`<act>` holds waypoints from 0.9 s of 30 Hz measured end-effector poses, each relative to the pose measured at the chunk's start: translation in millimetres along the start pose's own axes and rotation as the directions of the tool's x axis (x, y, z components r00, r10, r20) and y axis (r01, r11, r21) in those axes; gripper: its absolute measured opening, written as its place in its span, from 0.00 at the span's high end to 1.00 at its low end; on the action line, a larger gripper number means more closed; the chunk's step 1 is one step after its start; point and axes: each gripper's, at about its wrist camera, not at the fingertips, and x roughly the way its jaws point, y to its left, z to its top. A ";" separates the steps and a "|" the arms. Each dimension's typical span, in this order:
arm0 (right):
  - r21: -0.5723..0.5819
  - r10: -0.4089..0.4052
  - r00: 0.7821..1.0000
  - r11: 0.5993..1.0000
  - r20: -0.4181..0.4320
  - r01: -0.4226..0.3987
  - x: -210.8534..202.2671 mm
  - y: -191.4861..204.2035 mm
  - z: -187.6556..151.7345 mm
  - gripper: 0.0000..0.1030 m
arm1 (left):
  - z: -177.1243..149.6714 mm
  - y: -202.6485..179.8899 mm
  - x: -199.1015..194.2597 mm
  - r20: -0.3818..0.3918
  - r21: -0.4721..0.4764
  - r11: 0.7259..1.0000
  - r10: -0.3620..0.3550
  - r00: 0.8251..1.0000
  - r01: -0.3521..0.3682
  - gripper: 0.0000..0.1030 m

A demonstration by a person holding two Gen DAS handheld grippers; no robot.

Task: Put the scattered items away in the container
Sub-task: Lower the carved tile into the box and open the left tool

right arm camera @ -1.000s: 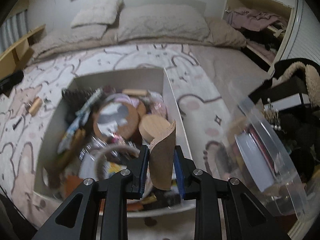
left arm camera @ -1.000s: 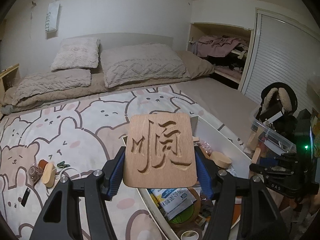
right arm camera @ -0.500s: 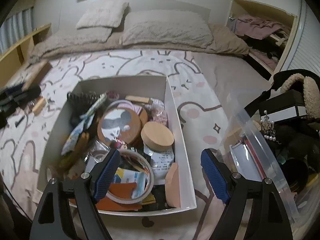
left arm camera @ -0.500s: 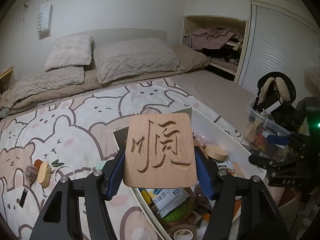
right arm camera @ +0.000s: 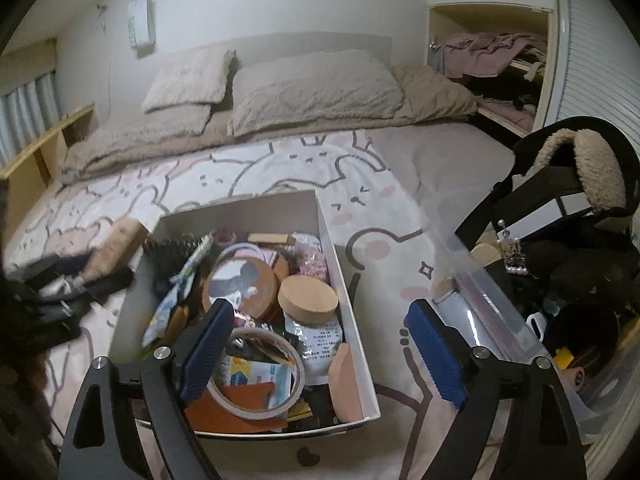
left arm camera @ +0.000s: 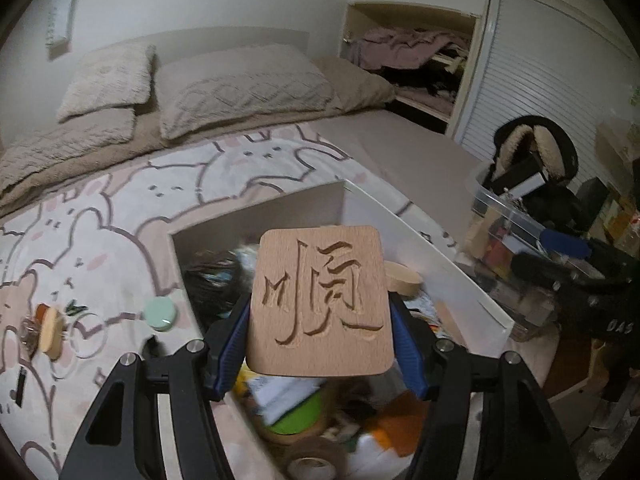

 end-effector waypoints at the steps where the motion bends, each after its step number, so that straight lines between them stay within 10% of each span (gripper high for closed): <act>1: 0.008 0.000 1.000 1.000 0.012 0.000 -2.9 -1.5 0.7 0.14 | -1.0 -4.3 3.5 -0.010 0.004 1.000 -0.009 1.000 0.009 0.38; 27: 0.124 -0.048 0.977 0.992 0.208 0.022 -44.5 -42.6 4.7 0.04 | -4.2 -101.1 79.3 -0.205 -0.027 0.997 -0.073 0.976 0.069 0.38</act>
